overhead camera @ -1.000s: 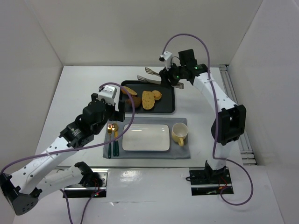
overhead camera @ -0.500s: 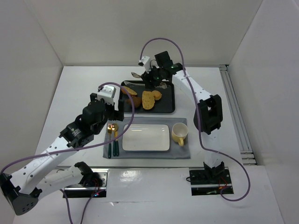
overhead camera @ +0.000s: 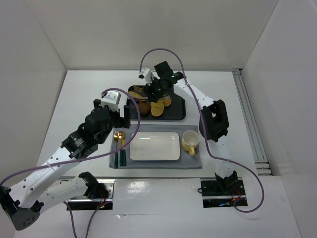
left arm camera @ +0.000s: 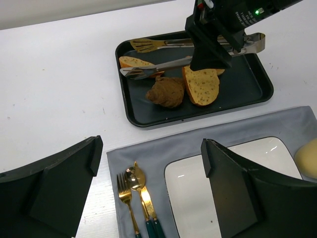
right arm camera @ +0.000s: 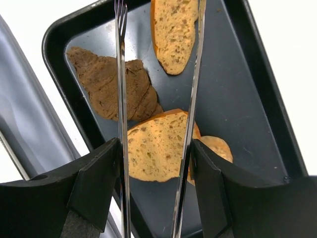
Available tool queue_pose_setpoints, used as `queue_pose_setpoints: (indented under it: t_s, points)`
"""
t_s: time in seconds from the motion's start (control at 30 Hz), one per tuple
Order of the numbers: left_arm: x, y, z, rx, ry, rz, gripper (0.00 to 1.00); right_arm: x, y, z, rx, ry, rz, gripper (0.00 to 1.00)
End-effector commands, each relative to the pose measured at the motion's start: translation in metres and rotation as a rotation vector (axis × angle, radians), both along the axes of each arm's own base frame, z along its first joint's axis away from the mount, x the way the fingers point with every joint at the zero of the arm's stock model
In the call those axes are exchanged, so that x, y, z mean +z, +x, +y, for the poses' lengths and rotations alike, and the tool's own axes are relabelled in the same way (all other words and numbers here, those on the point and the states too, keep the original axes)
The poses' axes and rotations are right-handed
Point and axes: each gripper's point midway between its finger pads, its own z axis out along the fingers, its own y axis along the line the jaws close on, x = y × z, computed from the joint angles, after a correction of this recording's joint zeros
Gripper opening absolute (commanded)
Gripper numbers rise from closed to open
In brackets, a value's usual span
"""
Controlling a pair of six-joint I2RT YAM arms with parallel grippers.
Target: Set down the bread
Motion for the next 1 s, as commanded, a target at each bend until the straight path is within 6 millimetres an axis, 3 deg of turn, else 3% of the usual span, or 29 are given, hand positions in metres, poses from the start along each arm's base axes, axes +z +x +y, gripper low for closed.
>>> queue_pose_setpoints:
  t_s: [0.0, 0.37, 0.6, 0.8, 0.97]
  points:
    - [0.012, 0.002, 0.002, 0.021, -0.036, -0.042, 1.00, 0.014, 0.006, 0.011, 0.005, 0.018, -0.041, 0.65]
    - [0.014, 0.000, 0.001, 0.012, -0.044, -0.048, 1.00, -0.005, 0.017, 0.008, -0.046, -0.017, -0.042, 0.64]
    - [0.014, 0.000, 0.001, 0.012, -0.044, -0.048, 1.00, -0.018, 0.012, 0.011, -0.037, -0.042, -0.003, 0.40]
    - [0.017, -0.001, 0.004, 0.021, -0.048, -0.056, 1.00, -0.012, 0.002, 0.011, -0.015, -0.026, 0.015, 0.24]
    - [0.017, 0.000, 0.005, 0.029, -0.046, -0.058, 1.00, 0.030, -0.008, 0.009, 0.000, 0.029, -0.039, 0.19]
